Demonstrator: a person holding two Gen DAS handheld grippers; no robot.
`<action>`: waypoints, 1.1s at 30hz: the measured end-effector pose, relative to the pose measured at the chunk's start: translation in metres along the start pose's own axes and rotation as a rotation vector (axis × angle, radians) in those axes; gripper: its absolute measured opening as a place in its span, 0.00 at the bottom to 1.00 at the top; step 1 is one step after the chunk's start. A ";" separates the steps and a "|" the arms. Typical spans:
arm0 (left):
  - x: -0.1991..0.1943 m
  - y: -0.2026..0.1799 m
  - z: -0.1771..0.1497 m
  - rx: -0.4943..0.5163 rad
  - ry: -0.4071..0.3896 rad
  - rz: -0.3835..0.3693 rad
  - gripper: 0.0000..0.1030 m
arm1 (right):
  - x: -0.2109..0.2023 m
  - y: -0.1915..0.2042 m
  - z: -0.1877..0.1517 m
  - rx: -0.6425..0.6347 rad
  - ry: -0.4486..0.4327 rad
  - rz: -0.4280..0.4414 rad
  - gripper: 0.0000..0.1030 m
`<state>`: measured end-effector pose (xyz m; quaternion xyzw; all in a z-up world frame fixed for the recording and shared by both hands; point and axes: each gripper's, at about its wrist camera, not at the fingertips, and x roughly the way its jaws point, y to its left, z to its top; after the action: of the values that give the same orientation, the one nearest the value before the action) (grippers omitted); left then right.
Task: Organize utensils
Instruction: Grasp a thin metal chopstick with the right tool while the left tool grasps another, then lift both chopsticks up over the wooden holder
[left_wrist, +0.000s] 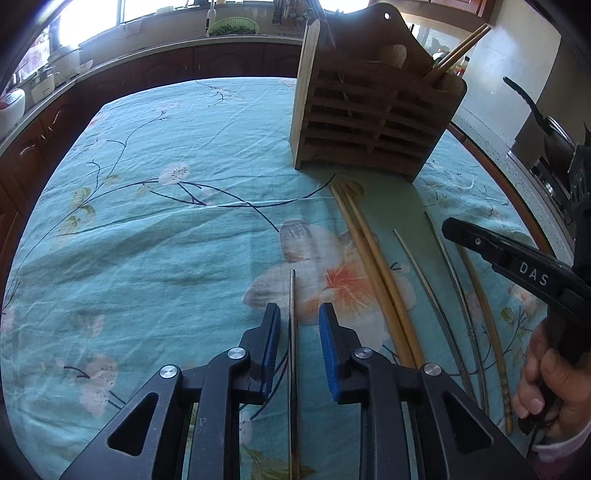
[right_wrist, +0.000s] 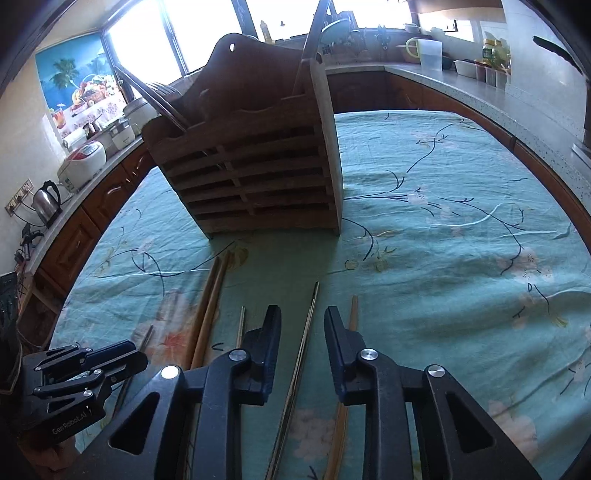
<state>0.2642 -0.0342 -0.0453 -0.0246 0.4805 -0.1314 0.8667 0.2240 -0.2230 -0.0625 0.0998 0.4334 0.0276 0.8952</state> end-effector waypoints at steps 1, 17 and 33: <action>0.003 -0.001 0.001 0.009 0.003 0.004 0.19 | 0.004 0.000 0.002 -0.005 0.010 -0.008 0.22; 0.009 0.005 0.007 0.005 -0.014 -0.013 0.02 | 0.020 0.010 0.005 -0.087 0.058 -0.055 0.04; -0.099 0.029 -0.001 -0.085 -0.209 -0.178 0.02 | -0.090 0.011 0.013 0.009 -0.172 0.098 0.04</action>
<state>0.2193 0.0183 0.0311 -0.1171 0.3888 -0.1840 0.8951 0.1785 -0.2261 0.0175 0.1272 0.3495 0.0607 0.9263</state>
